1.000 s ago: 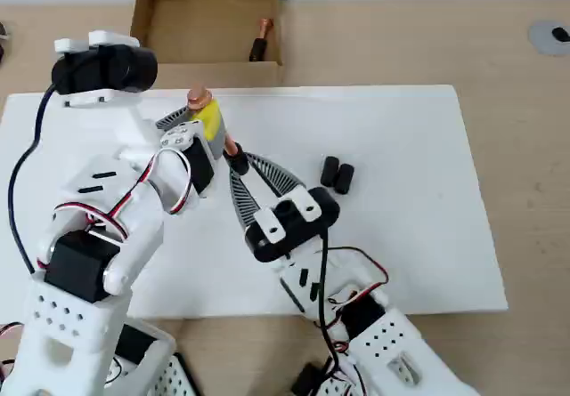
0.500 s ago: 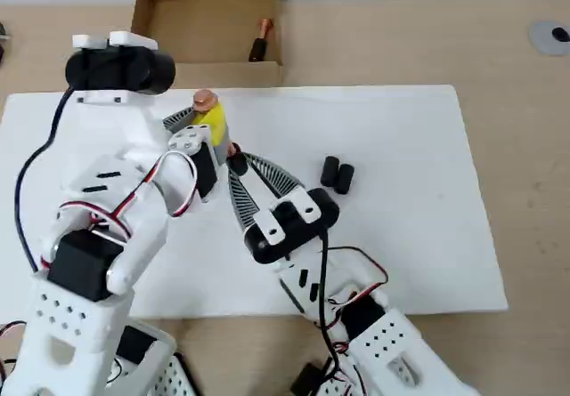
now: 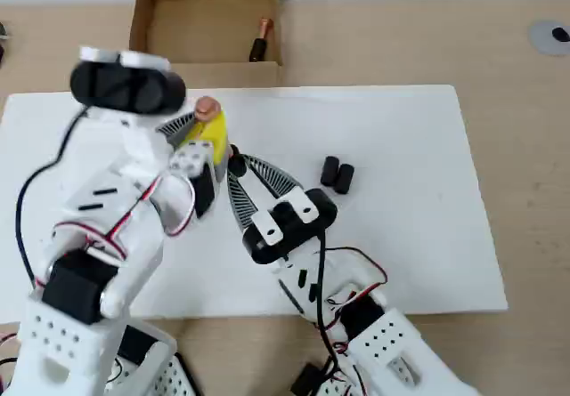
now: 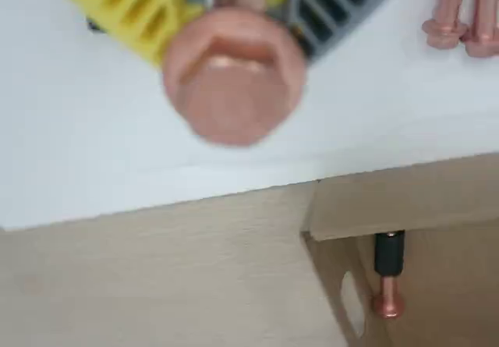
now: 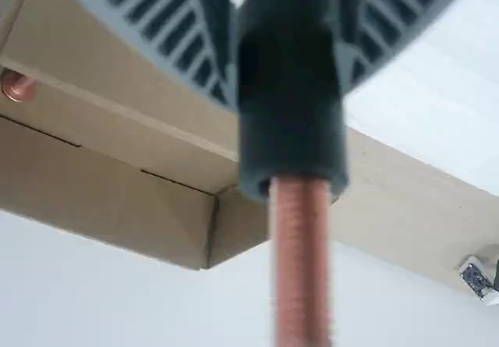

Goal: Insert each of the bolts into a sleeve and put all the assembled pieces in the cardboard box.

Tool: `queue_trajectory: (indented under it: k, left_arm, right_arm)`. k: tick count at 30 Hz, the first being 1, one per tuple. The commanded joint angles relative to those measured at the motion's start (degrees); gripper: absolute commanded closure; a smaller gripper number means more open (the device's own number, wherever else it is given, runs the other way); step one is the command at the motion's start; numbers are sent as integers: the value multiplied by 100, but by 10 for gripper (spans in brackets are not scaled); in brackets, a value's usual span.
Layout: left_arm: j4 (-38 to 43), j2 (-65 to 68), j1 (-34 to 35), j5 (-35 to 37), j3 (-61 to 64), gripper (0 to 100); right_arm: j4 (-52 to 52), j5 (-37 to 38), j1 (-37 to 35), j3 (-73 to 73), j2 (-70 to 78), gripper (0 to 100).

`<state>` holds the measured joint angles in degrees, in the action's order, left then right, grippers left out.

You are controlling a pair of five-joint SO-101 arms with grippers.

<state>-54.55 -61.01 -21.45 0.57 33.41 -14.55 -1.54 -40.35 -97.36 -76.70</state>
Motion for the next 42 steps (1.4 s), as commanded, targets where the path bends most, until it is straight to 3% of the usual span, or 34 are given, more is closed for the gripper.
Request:
queue_trajectory:
  k: [1, 21, 32, 42]
  left_arm:
    - [35, -365, -229, -237, 158, 990]
    - [-510, -576, -264, -264, 105, 990]
    - [105, -567, -255, -457, 1108, 990]
    - [62, -602, -255, -457, 1196, 988]
  right_arm:
    - [0, -35, -22, -13, -127, 988]
    - [-18, -35, -13, 4, -136, 988]
    - [-18, -35, -13, 119, -136, 988]
    - [-9, -35, -13, 101, -136, 988]
